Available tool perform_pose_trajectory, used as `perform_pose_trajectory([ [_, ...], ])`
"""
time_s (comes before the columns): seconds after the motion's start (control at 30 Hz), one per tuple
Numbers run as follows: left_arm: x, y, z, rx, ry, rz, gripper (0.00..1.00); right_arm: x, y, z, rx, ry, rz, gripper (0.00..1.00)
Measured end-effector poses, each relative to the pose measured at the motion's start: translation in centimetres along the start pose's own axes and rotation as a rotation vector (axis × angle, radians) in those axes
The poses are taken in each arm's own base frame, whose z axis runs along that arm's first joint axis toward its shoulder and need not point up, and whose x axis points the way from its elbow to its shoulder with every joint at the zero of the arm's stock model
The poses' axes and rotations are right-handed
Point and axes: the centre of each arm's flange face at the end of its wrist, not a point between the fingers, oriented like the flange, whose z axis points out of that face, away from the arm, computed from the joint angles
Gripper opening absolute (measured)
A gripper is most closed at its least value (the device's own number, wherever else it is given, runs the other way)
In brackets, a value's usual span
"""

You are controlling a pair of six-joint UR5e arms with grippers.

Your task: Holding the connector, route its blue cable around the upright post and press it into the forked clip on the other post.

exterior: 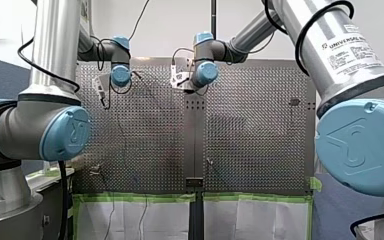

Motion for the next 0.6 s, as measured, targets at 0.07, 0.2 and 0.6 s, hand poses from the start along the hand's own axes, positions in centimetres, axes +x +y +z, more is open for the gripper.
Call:
perform_pose_trajectory([
  [0.07, 0.1, -0.1, -0.1, 0.001, 0.001, 0.000, 0.73, -0.6, 0.0, -0.1, 0.000, 0.000, 0.000, 0.00],
  [0.2, 0.3, -0.4, -0.4, 0.006, 0.001, 0.003, 0.78, -1.7, 0.0, -0.3, -0.002, -0.004, -0.001, 0.00],
  [0.6, 1.0, -1.2, -0.9, 0.060, 0.014, 0.004, 1.00, -4.8, 0.1, -1.2, -0.005, -0.030, -0.006, 0.00],
])
